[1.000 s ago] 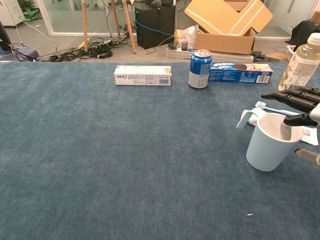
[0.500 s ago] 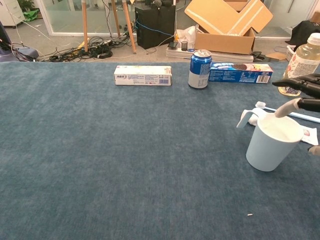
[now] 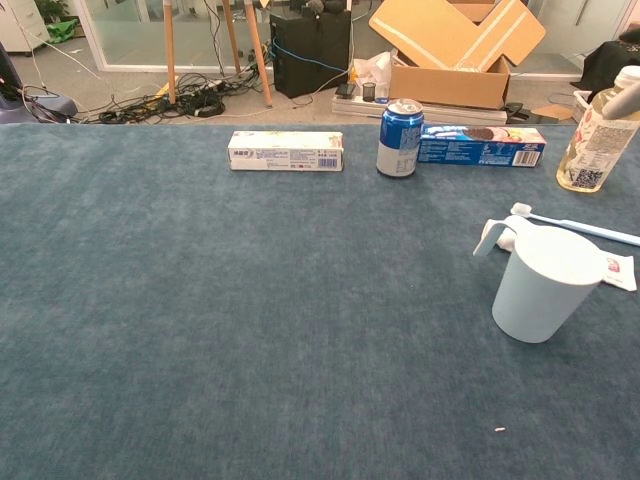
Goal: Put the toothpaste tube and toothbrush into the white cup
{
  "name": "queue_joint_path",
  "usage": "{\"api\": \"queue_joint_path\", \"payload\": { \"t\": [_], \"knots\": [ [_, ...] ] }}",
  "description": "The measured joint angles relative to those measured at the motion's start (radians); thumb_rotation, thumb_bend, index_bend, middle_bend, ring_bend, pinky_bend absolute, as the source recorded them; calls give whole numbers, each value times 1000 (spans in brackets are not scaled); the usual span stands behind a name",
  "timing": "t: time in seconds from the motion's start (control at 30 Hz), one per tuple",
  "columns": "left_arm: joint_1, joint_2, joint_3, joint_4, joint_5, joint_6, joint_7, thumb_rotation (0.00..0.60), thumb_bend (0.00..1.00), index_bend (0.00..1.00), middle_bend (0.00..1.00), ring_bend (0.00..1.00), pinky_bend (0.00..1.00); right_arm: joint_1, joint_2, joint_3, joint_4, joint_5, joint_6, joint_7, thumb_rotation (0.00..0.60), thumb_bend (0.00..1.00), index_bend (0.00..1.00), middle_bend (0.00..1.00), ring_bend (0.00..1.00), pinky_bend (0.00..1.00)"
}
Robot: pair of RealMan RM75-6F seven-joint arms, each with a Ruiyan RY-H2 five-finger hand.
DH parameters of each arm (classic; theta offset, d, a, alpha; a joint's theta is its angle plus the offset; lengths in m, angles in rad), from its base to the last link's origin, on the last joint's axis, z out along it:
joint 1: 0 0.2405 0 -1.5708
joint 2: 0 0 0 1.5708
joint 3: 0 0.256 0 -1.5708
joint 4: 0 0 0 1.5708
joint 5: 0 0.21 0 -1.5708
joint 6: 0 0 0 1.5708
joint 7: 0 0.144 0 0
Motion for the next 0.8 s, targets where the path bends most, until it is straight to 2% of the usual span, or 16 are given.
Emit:
{"api": "queue_joint_path", "payload": {
  "t": [0.17, 0.37, 0.53, 0.8],
  "knots": [
    [1, 1, 0, -1, 2, 1, -5, 600, 0, 624, 152, 115, 154, 7, 10, 51, -66, 142, -73, -33, 600, 177, 290, 0, 0, 83],
    [0, 2, 0, 0, 1, -1, -9, 600, 0, 624, 152, 115, 154, 38, -21, 123, -85, 320, -179, -157, 600, 177, 290, 0, 0, 83],
    [0, 3, 0, -1, 3, -2, -12, 600, 0, 624, 152, 115, 154, 76, -88, 167, -30, 405, -241, -237, 600, 176, 287, 0, 0, 83],
    [2, 7, 0, -4, 6, 2, -19, 600, 0, 624, 152, 115, 154, 119, -174, 194, 87, 473, -306, -281, 600, 171, 251, 0, 0, 83]
  ]
}}
